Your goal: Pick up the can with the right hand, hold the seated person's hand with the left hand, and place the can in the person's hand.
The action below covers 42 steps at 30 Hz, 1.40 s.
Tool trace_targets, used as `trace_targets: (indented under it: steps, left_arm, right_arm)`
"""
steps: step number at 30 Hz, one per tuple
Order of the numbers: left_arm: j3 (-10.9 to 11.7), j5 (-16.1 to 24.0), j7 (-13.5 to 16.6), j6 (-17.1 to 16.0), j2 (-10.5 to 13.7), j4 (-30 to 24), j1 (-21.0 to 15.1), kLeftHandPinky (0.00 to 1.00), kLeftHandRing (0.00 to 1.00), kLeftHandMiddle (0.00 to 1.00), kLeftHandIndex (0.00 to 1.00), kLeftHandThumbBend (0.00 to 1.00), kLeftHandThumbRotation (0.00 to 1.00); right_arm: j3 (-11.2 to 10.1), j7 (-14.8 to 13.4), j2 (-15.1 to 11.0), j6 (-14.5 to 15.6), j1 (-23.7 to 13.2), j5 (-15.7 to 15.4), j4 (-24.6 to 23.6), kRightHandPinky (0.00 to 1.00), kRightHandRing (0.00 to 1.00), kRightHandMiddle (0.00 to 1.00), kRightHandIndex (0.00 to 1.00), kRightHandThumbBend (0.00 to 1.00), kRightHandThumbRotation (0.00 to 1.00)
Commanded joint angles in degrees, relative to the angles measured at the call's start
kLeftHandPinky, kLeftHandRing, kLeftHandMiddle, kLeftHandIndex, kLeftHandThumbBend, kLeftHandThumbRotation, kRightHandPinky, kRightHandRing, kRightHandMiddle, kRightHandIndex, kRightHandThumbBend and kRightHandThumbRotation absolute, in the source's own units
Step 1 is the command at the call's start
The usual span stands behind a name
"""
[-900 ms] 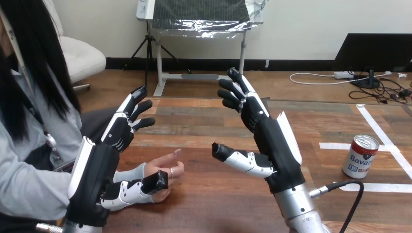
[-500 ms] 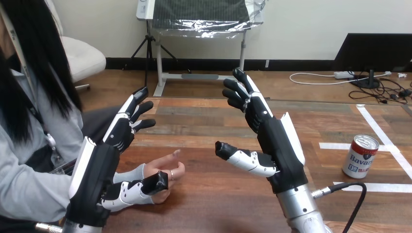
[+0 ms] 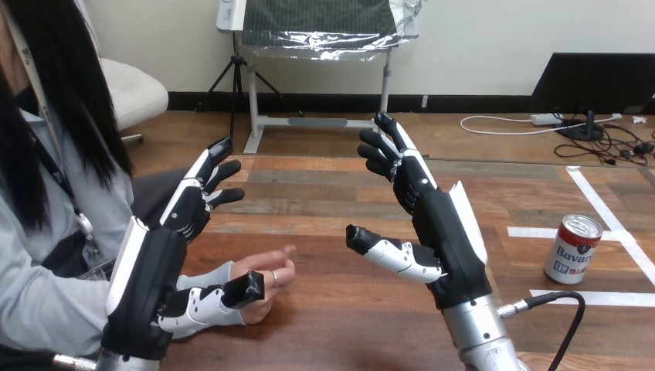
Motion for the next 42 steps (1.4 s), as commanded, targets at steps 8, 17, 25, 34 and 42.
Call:
trace_targets:
  steps: [8, 17, 25, 34, 42]
  left_arm:
    - [0.22, -1.43, -1.25, -1.22, 0.57, 1.21, -4.49, 0.82, 0.92, 0.96, 0.94, 1.0, 0.7]
    - [-0.11, -2.4, -2.63, -0.43, 0.84, 1.36, -5.06, 0.83, 0.92, 0.96, 0.94, 1.0, 0.71]
    - [-0.46, -3.79, -4.61, 0.12, 0.7, 2.18, -6.38, 0.84, 0.92, 0.96, 0.95, 1.0, 0.7]
    - [-1.09, -6.15, -7.89, -0.11, 0.38, 4.13, -8.69, 0.86, 0.94, 0.97, 0.96, 1.0, 0.67]
    - [-1.66, -8.94, -11.31, 0.48, -0.17, 5.44, -10.72, 0.88, 0.96, 0.99, 0.97, 1.0, 0.65]
  right_arm:
    - [-1.45, -0.93, -0.82, -0.61, -2.63, 0.07, -0.74, 0.88, 0.87, 0.9, 0.96, 1.0, 0.58]
    - [-2.04, -1.94, -0.66, -0.56, -1.88, -0.75, -1.55, 0.87, 0.86, 0.89, 0.96, 1.0, 0.58]
    - [-2.5, -2.44, -0.83, -0.98, -1.22, -0.53, -2.33, 0.86, 0.86, 0.88, 0.95, 1.0, 0.56]
    - [-3.65, -4.54, -1.67, -1.59, -0.08, -1.88, -4.03, 0.86, 0.86, 0.88, 0.94, 1.0, 0.54]
    - [-5.76, -7.35, -2.9, -1.64, 0.87, -3.52, -6.85, 0.83, 0.85, 0.87, 0.92, 1.0, 0.52]
